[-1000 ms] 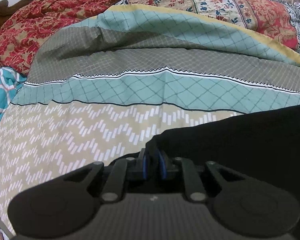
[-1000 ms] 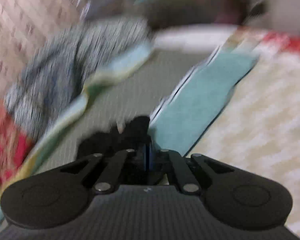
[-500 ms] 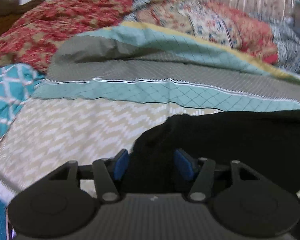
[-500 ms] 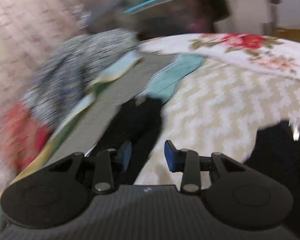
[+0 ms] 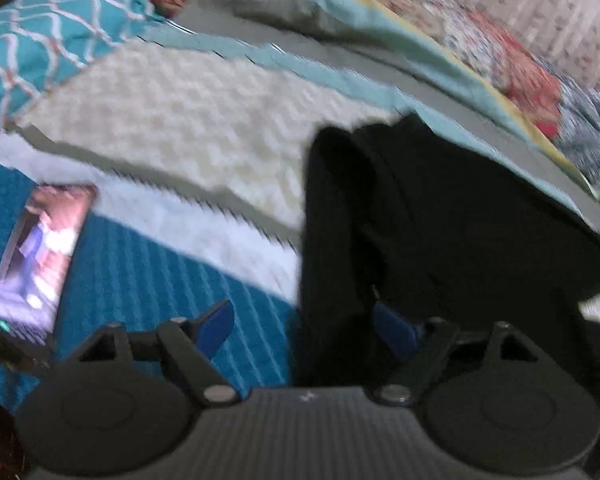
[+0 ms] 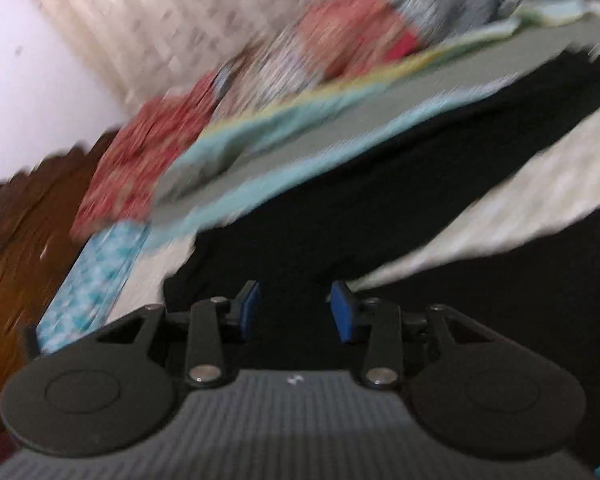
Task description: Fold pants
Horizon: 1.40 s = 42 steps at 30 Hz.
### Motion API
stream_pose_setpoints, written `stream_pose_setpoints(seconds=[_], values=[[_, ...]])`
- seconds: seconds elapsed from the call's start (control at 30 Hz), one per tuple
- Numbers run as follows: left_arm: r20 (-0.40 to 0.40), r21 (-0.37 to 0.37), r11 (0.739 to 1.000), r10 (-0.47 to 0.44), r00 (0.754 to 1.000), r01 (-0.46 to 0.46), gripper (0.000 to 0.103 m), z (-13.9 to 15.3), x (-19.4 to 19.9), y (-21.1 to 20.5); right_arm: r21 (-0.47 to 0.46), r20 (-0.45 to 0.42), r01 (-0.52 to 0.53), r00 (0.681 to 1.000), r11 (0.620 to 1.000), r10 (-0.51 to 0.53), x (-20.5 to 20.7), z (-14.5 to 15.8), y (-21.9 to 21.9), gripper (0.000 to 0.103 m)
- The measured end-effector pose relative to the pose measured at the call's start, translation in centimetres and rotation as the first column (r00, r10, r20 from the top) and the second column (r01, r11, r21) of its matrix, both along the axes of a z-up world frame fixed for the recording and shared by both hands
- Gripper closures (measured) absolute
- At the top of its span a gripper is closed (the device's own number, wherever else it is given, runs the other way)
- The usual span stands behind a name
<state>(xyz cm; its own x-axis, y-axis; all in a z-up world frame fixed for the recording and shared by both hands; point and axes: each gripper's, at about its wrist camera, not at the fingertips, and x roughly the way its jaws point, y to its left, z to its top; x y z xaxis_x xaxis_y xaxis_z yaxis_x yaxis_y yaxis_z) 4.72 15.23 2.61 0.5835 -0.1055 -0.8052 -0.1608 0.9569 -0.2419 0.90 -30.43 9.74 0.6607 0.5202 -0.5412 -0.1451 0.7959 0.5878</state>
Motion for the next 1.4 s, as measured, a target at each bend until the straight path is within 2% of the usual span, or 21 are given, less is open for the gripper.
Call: stream_pose_setpoints(seconds=[0.03,0.07,0.13,0.17,0.23,0.33,0.47,0.5,0.57,0.63,0.7,0.8,0.9,0.93,0.97,1.0,1.07,1.13,1.2,1.27,1.4], values=[[-0.002,0.0,1.0,-0.02,1.0,0.02,0.036,-0.4,-0.4,-0.7,0.019,-0.017,-0.031,0.999,0.999,0.031,0.0,-0.5,1.3,0.06],[-0.003,0.002,0.999,-0.034,0.999,0.034,0.056,-0.9,-0.7,-1.2,0.042,-0.037,-0.053,0.998,0.998,0.055,-0.2,-1.0,2.6,0.06],[0.001,0.022,0.999,-0.045,0.999,0.044,0.066,-1.7,-1.5,-2.1,0.066,-0.073,-0.098,0.992,0.993,0.103,-0.6,-1.8,5.5,0.06],[0.019,0.056,0.997,-0.047,0.999,0.046,0.08,-1.6,-2.0,-2.5,0.074,-0.086,-0.11,0.989,0.991,0.116,-0.9,-2.2,6.8,0.06],[0.037,0.108,0.994,-0.034,0.999,0.03,0.096,-1.0,-2.8,-2.3,0.094,-0.138,-0.137,0.979,0.986,0.149,-1.0,-3.0,9.1,0.06],[0.042,0.002,1.0,0.007,0.999,-0.007,0.096,-0.5,-4.0,0.6,0.078,-0.177,-0.204,0.96,0.976,0.215,-1.8,-3.5,12.0,0.06],[0.03,-0.055,0.998,0.024,0.999,-0.023,0.096,-0.7,-5.1,2.6,0.014,-0.195,-0.281,0.941,0.96,0.278,-3.6,-3.5,14.5,0.06],[0.042,-0.097,0.995,0.027,0.999,-0.023,0.091,-0.4,-5.5,3.2,-0.01,-0.192,-0.293,0.939,0.956,0.285,-4.1,-3.6,15.0,0.06],[0.084,-0.148,0.988,0.053,0.995,-0.041,0.072,0.5,-5.4,4.6,-0.076,-0.165,-0.314,0.94,0.946,0.299,-4.5,-3.3,16.0,0.06],[0.119,-0.119,0.992,0.053,0.991,-0.039,0.072,1.7,-4.2,4.9,-0.125,-0.133,-0.332,0.939,0.935,0.316,-4.4,-2.9,16.7,0.06],[0.145,-0.085,0.996,0.002,0.989,0.011,0.071,2.8,-1.9,4.2,-0.158,-0.107,-0.342,0.938,0.926,0.328,-3.9,-2.6,17.5,0.06],[0.155,-0.045,0.994,-0.087,0.984,0.095,0.056,3.4,2.6,2.4,-0.203,-0.066,-0.352,0.936,0.914,0.346,-2.8,-2.6,19.4,0.06],[0.12,-0.035,0.988,-0.148,0.982,0.153,0.044,2.9,7.5,0.7,-0.234,-0.026,-0.373,0.926,0.898,0.377,-1.9,-2.6,21.3,0.06],[0.1,-0.023,0.986,-0.162,0.982,0.165,0.034,2.4,8.6,0.1,-0.248,-0.008,-0.375,0.923,0.893,0.386,-1.2,-2.6,22.1,0.06],[0.08,-0.008,0.985,-0.17,0.982,0.172,0.03,1.9,9.6,-0.4,-0.262,0.004,-0.375,0.921,0.889,0.39,-0.7,-2.6,22.7,0.06],[0.059,0.006,0.985,-0.173,0.983,0.173,0.03,1.4,10.6,-0.8,-0.27,0.014,-0.376,0.919,0.886,0.394,-0.4,-2.5,23.2,0.06],[0.025,0.005,0.984,-0.178,0.984,0.178,0.039,0.5,11.8,-1.2,-0.282,0.027,-0.379,0.915,0.881,0.403,1.4,-2.7,25.1,0.058],[0.001,-0.039,0.979,-0.201,0.98,0.201,0.062,-0.1,12.7,-1.1,-0.308,0.032,-0.38,0.912,0.872,0.408,2.6,-3.2,27.1,0.057],[-0.008,-0.057,0.972,-0.227,0.974,0.226,0.068,-0.2,13.3,-1.2,-0.322,0.027,-0.372,0.916,0.871,0.401,4.0,-4.1,29.1,0.054],[-0.012,-0.04,0.964,-0.265,0.964,0.264,0.081,-0.3,13.6,-1.5,-0.339,0.022,-0.341,0.929,0.877,0.37,4.9,-5.0,30.2,0.048],[-0.024,0.033,0.937,-0.348,0.937,0.349,0.09,-0.3,14.0,-2.6,-0.374,-0.01,-0.269,0.958,0.887,0.286,6.4,-7.3,30.9,0.047]])
